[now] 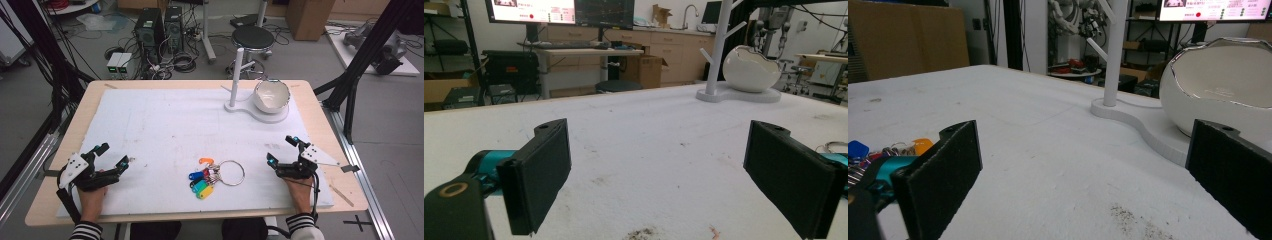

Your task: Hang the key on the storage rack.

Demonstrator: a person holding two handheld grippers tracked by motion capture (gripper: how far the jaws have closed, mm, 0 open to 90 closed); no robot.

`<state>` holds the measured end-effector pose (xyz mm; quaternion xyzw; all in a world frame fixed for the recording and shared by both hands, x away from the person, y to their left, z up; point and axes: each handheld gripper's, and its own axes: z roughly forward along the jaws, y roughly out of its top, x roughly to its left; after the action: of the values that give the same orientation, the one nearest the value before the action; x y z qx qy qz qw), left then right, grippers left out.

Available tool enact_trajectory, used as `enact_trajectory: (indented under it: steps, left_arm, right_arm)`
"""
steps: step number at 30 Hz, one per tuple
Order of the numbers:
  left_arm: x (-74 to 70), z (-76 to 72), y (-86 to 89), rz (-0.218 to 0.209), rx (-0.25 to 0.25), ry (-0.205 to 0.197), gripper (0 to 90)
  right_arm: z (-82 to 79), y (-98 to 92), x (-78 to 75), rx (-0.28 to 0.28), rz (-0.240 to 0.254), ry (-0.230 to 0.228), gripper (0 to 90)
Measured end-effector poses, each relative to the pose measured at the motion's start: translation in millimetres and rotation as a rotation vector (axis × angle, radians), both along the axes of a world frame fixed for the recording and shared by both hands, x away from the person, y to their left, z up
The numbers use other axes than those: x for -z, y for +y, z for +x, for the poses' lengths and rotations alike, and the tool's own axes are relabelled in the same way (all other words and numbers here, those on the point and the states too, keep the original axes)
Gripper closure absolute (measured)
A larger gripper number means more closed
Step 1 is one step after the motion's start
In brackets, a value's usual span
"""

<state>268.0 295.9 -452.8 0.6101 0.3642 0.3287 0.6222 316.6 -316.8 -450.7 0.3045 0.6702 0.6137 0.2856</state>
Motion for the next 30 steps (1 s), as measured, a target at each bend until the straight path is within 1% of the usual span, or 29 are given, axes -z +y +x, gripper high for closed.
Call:
enact_trajectory:
  steps: [2, 4, 7, 8, 15, 16, 17, 18, 19, 20, 21, 22, 23, 24, 25, 27, 28, 29, 30]
  left_arm:
    - [0.2, -0.6, -0.9, -0.002, -0.002, -0.003, 12.1]
    - [0.1, -0.3, -0.8, -0.002, -0.002, -0.003, 12.1]
    - [0.0, -0.4, -0.4, 0.000, -0.001, 0.000, 12.1]
    - [0.0, -0.4, -0.4, 0.000, -0.001, 0.000, 12.1]
    - [0.1, -0.7, -0.3, -0.002, 0.003, -0.004, 12.1]
    - [0.1, -0.5, -0.3, -0.003, 0.002, -0.004, 12.1]
    - [0.0, -0.5, -0.1, -0.002, 0.001, -0.005, 12.1]
    - [0.1, -0.5, 0.1, -0.002, 0.002, -0.004, 12.1]
    - [0.1, -0.4, -0.1, -0.003, 0.000, -0.005, 12.1]
    - [0.1, -0.4, -0.1, -0.003, 0.000, -0.005, 12.1]
    - [0.0, -0.5, 0.0, -0.002, 0.001, -0.005, 12.1]
    - [0.0, -0.5, 0.0, -0.002, 0.001, -0.005, 12.1]
    - [0.1, -0.5, 0.0, -0.001, 0.001, -0.005, 12.1]
    - [0.1, -0.5, -0.1, -0.003, 0.002, -0.004, 12.1]
    - [0.1, -0.5, 0.1, -0.002, 0.001, -0.004, 12.1]
    - [0.0, -0.5, 0.1, -0.002, 0.001, -0.004, 12.1]
    - [0.1, -0.5, 0.1, -0.003, 0.001, -0.004, 12.1]
    - [0.1, -0.5, -0.1, -0.006, 0.001, -0.005, 12.1]
    - [0.1, -0.5, -0.1, -0.006, 0.001, -0.005, 12.1]
  right_arm:
    - [-1.0, 0.5, -0.1, -0.002, 0.001, 0.011, 1.0]
    - [-0.1, -0.1, 0.0, 0.002, 0.004, 0.003, 1.0]
    - [-0.8, -0.7, 0.1, 0.002, 0.018, 0.011, 1.0]
    - [0.0, -1.5, 0.1, 0.001, 0.014, 0.003, 1.0]
    - [0.3, -2.3, 0.0, -0.007, 0.029, 0.016, 1.0]
    - [1.3, -2.7, -0.2, -0.004, 0.029, 0.011, 1.0]
    - [1.1, -2.6, -0.4, -0.010, 0.032, 0.023, 1.0]
    - [1.8, -2.8, -0.8, -0.009, 0.028, 0.027, 1.0]
    - [2.6, -2.6, -1.6, -0.013, 0.021, 0.043, 1.0]
    - [2.9, -2.4, -2.9, -0.016, 0.010, 0.070, 1.0]
    - [3.6, -2.1, -4.9, -0.023, -0.003, 0.076, 1.1]
    - [3.6, -2.1, -4.9, -0.023, -0.003, 0.076, 1.1]
    - [1.9, -0.8, -11.7, -0.035, -0.021, 0.067, 1.1]
    - [1.1, 0.1, -16.2, -0.038, -0.029, 0.060, 1.1]
    - [0.6, 0.7, -21.0, -0.042, -0.042, 0.065, 1.1]
    - [0.8, 3.3, -31.7, -0.056, -0.068, 0.093, 1.1]
    - [0.8, 3.3, -31.7, -0.056, -0.068, 0.093, 1.1]
    - [2.7, 7.1, -43.3, -0.064, -0.111, 0.115, 1.1]
    - [3.6, 9.7, -49.3, -0.074, -0.130, 0.126, 1.1]
